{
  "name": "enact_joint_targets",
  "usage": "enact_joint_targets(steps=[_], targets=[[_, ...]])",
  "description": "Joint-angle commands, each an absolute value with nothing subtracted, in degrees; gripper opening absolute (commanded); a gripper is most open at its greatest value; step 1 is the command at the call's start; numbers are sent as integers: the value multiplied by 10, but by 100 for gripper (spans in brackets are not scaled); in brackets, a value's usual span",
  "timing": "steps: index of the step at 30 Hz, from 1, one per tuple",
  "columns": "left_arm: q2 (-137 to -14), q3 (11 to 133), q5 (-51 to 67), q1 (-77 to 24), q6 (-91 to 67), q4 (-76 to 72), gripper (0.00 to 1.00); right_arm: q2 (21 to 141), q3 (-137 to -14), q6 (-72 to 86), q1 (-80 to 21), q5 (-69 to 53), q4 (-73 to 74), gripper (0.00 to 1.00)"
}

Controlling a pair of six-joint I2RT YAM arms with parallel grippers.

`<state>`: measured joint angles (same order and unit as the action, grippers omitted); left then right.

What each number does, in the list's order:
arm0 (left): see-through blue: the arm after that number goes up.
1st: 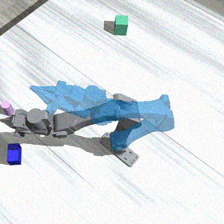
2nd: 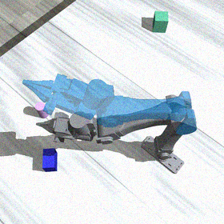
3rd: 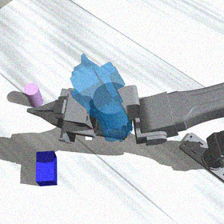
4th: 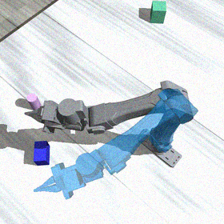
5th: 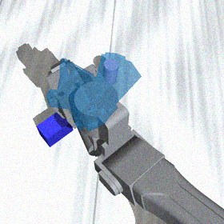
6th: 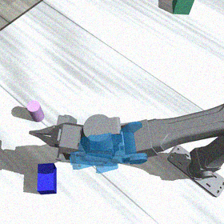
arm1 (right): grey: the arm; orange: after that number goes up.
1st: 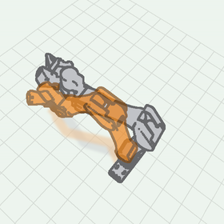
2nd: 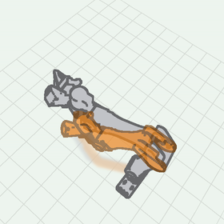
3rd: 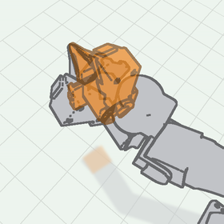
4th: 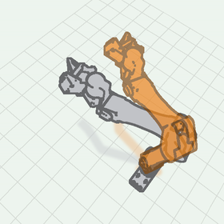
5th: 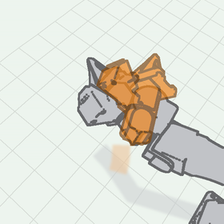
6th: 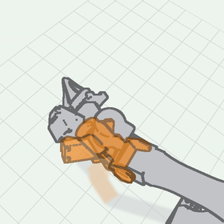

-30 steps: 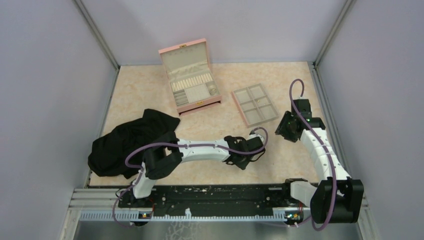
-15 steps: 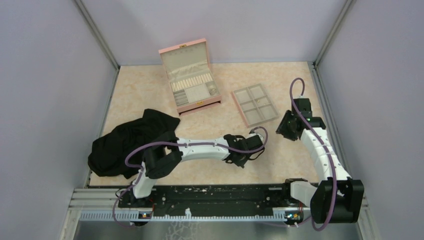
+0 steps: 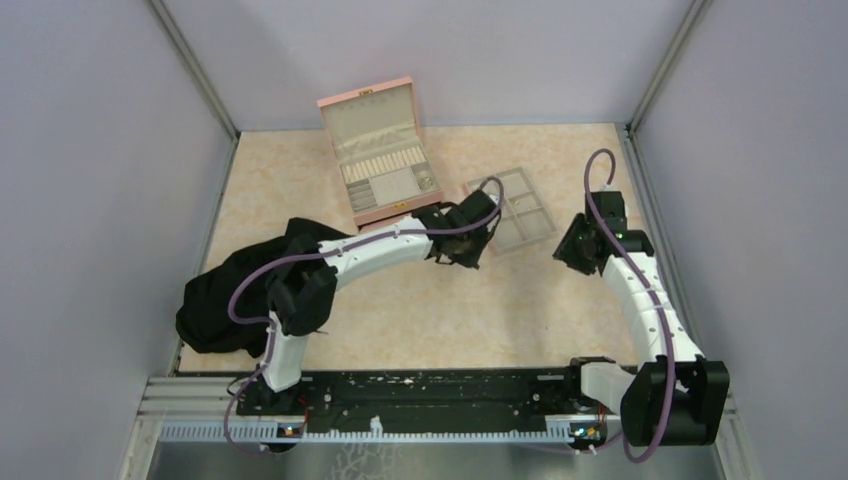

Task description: Organize the mixed jewelry

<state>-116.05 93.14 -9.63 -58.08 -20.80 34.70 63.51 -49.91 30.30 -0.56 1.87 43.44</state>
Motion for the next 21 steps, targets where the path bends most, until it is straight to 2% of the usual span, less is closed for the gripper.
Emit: enact_joint_targets(steps=[1,10,21], targets=[[-1152,996,-48,-537,-166,318,0,641,-540,318,-2,37,419,36],[-1262,1169,-21,-488,-126,298,0,651,-557,331,-2,54,426,36],[-1346,1215,26,-455,-123,191,0,669,-561,333,-2,61,446,36]])
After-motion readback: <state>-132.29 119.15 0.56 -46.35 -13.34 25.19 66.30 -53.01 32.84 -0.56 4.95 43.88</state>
